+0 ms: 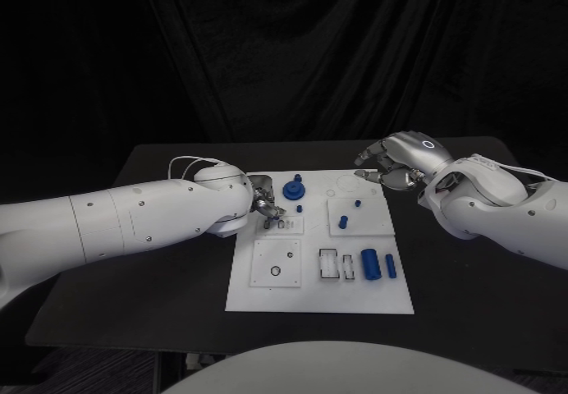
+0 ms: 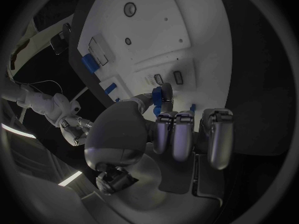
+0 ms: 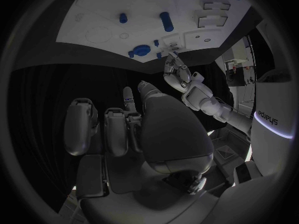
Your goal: Assemble the parts on the task board
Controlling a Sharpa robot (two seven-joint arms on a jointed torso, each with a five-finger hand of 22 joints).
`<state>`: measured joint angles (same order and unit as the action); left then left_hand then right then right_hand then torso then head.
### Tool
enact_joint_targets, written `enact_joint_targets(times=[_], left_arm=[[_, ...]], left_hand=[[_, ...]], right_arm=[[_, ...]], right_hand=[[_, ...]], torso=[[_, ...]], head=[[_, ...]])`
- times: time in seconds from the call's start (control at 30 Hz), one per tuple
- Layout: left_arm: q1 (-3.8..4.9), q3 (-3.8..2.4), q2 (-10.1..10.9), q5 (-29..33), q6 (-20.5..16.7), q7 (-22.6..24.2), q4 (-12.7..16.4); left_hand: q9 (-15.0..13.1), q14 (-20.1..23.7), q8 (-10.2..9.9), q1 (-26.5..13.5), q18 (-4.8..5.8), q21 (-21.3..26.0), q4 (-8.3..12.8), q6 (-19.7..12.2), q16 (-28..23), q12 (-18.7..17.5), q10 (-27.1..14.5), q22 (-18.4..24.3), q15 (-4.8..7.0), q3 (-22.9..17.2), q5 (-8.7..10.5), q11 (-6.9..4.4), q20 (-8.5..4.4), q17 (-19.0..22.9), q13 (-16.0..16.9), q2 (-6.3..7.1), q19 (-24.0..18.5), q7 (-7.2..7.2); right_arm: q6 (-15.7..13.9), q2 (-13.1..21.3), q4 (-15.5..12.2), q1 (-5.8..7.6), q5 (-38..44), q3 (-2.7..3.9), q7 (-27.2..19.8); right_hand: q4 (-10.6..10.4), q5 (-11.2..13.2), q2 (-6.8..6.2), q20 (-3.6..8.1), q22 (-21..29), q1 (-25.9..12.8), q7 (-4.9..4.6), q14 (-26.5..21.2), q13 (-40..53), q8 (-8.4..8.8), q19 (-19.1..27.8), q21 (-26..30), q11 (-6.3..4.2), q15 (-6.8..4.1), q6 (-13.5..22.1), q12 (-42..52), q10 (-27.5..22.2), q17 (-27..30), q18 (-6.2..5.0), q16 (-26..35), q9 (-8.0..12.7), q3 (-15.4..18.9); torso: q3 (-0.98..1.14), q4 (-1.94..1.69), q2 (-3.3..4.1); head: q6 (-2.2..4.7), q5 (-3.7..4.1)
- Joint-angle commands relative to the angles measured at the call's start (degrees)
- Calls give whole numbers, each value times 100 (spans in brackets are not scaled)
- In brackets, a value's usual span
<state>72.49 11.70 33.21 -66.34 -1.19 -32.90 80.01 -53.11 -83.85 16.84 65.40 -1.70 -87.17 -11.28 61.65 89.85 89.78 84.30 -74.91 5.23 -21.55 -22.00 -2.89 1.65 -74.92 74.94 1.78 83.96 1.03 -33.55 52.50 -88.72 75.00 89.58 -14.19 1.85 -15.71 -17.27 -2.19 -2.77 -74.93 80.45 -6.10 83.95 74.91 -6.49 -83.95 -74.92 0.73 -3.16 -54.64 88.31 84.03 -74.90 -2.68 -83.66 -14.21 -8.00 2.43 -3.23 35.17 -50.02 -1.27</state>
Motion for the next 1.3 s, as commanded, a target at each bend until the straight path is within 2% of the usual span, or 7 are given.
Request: enact_joint_targets(times=[0.03, 0.17, 0.37, 0.53, 0.73, 0.93, 1.3], left_arm=[[5, 8, -29, 6, -163, -1, -1], [-10, 25, -42, 6, -350, 15, -4], [-22, 36, -29, 6, -429, -9, 7], [-28, 39, -29, 6, -384, -44, -2], [-51, 41, -53, 6, -315, -62, -24], [-97, 41, -55, 6, -241, -73, -35], [-193, 41, -63, 6, -184, -83, -50]], left_hand=[[-7, -615, -35, -54, 31, 12, -17, 54, 15, 22, 570, -1053, 12, -26, 28, 6, -46, -1508, 1506, -8, 230, -9], [-29, -615, -43, -135, 36, 3, -66, 71, 15, 22, 570, -1070, 16, -38, 27, 5, -48, -1508, 1506, -31, 245, -8], [-73, -615, -36, -223, 43, -13, -104, 122, 15, 22, 570, -1098, 27, -21, -63, -7, -57, -1508, 1506, -39, 271, -20], [-81, -615, -34, -235, 43, -12, -109, 133, 15, 22, 570, -1096, 30, -17, -64, -10, -59, -1508, 1506, -42, 270, -24], [-92, -615, -32, -256, 43, -13, -120, 148, 15, 22, 570, -1099, 34, -13, -57, -15, -63, -1508, 1506, -54, 273, -28], [-98, -615, -33, -270, 42, -10, -128, 153, 15, 22, 570, -1096, 36, -9, -47, -17, -65, -1508, 1506, -58, 271, -29], [-104, -615, -32, -279, 38, 0, -130, 160, 15, 22, 570, -1082, 38, -5, -34, -19, -67, -1508, 1506, -61, 260, -33]], right_arm=[[42, -2, -4, -16, 12, 4, 105], [56, 14, -17, -17, 12, 4, 122], [92, 23, -22, -17, 12, 4, 156], [102, 17, -24, -17, 12, 4, 165], [116, 5, -24, -17, 12, 4, 172], [126, 16, -29, -17, 12, 4, 189], [151, 21, -27, -17, 12, 4, 206]], right_hand=[[-3, -16, -8, -45, -1071, 59, -3, 461, 1317, 38, -105, 47, 38, 27, -35, -39, 399, -937, -59, 17, 9, -35], [-3, -16, -8, -45, -1071, 59, -3, 461, 1317, 38, -105, 47, 38, 27, -35, -39, 399, -937, -59, 17, 9, -35], [-3, -21, -9, -45, -1069, 60, -2, 459, 1309, 37, -102, 56, 38, 28, -38, -47, 392, -927, -61, 29, 10, -37], [-3, -26, -9, -46, -1064, 62, -1, 456, 1301, 35, -96, 73, 39, 28, -44, -56, 383, -915, -65, 43, 10, -39], [-4, -30, -10, -47, -1059, 63, -1, 453, 1292, 34, -90, 91, 39, 29, -48, -65, 374, -907, -68, 52, 11, -41], [-4, -30, -10, -47, -1059, 63, -1, 453, 1292, 34, -90, 91, 39, 29, -48, -65, 374, -907, -68, 52, 11, -41], [-5, -36, -11, -47, -1058, 65, -1, 451, 1280, 34, -89, 95, 40, 29, -53, -79, 361, -899, -69, 62, 13, -43]], torso=[[8, -4, 0], [2, 0, 18], [-13, 4, 28], [-10, 23, 29], [-11, 7, 34], [0, 1, 26], [-9, 15, 16]], head=[[2, -11], [2, -12], [2, -25], [2, -65], [2, -56], [2, -41], [2, -66]])
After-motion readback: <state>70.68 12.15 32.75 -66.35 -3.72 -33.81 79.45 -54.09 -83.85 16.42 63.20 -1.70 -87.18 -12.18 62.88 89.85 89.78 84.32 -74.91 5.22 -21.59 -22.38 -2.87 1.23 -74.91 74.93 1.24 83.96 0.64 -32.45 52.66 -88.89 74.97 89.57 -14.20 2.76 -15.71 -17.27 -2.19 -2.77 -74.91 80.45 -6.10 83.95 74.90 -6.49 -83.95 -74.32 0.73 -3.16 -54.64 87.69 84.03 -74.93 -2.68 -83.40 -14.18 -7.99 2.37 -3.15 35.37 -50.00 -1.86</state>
